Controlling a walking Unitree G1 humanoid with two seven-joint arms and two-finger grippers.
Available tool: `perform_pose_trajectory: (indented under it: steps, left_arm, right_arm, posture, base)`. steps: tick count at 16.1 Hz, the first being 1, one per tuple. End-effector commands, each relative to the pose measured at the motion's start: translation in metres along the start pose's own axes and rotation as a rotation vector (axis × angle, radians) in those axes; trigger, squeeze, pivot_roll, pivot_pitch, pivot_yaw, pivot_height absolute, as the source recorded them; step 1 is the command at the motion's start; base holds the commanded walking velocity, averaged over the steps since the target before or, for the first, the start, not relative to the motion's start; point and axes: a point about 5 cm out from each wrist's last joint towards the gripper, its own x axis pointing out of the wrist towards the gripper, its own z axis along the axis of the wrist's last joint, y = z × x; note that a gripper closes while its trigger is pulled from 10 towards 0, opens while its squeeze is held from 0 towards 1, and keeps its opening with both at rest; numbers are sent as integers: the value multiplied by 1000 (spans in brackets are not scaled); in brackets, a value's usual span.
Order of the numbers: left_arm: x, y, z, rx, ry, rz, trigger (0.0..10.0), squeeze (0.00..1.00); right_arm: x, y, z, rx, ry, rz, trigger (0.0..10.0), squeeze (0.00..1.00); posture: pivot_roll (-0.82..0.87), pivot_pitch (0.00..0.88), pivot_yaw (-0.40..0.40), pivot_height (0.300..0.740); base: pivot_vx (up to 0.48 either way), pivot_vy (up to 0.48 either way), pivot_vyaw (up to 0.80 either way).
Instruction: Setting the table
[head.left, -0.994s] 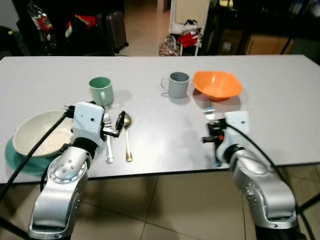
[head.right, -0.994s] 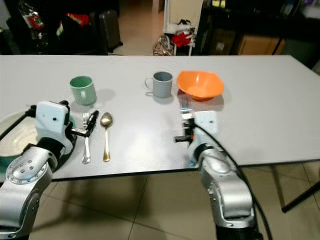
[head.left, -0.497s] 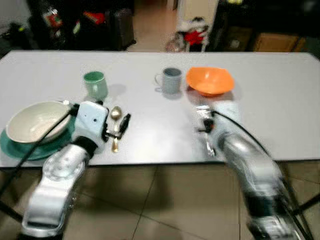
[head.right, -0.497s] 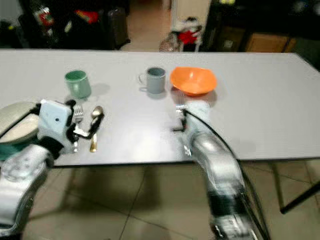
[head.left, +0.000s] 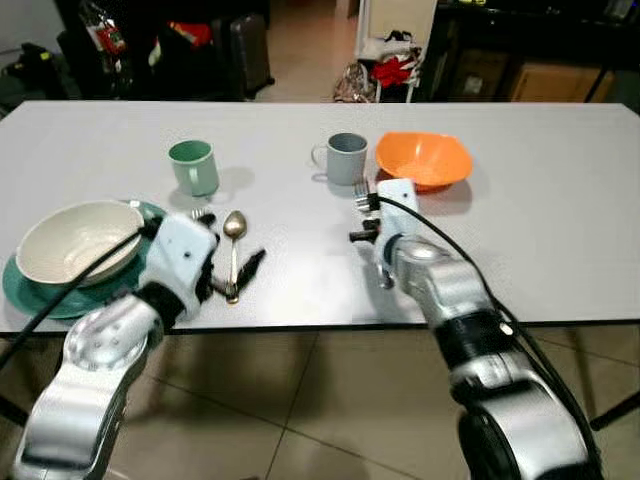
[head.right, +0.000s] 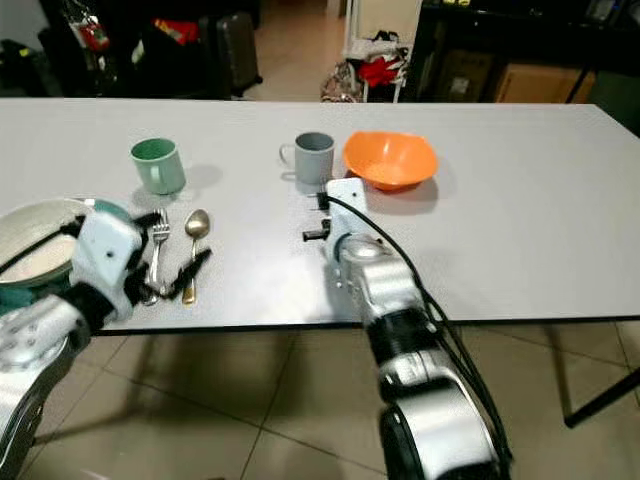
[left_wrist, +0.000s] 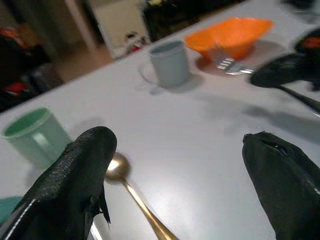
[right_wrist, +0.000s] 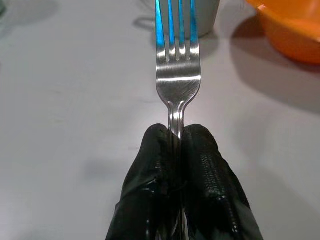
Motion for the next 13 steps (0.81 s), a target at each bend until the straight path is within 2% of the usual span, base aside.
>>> perform_pose_trajectory:
  steps: [1,3,4,6,9,13]
  left_arm:
    - [-6,-4,-1,3,27,-53,10000,0]
    - [-15,-13,-7,-2,82,-162,10000,0]
    - [-17,-15,-8,-6,91,-179,10000,0]
    - [-18,-14,-7,-4,90,-169,10000,0]
    - [-19,-16,-6,-6,96,-179,10000,0]
    - [-12,-14,-2,6,80,-183,10000,0]
  right_arm:
    - [5,4,6,-13,-19,3,10000,0]
    - [10,9,6,-48,6,-5,10000,0]
    - [12,11,6,-53,9,-6,10000,0]
    - [15,16,4,-48,10,-7,10000,0]
    - [18,16,0,-49,26,-33,10000,0]
    - [19,15,-2,-27,37,-31,10000,0]
  posture:
    - [6,57,9,740]
    - [14,68,4,740]
    - [15,69,3,740]
    - [20,75,2,740]
    - [26,75,0,740]
    - [26,78,4,740]
  base:
    - [0,0,0]
    - [0,0,0]
    - [0,0,0]
    - [0,0,0]
    - [0,0,0]
    - [0,0,0]
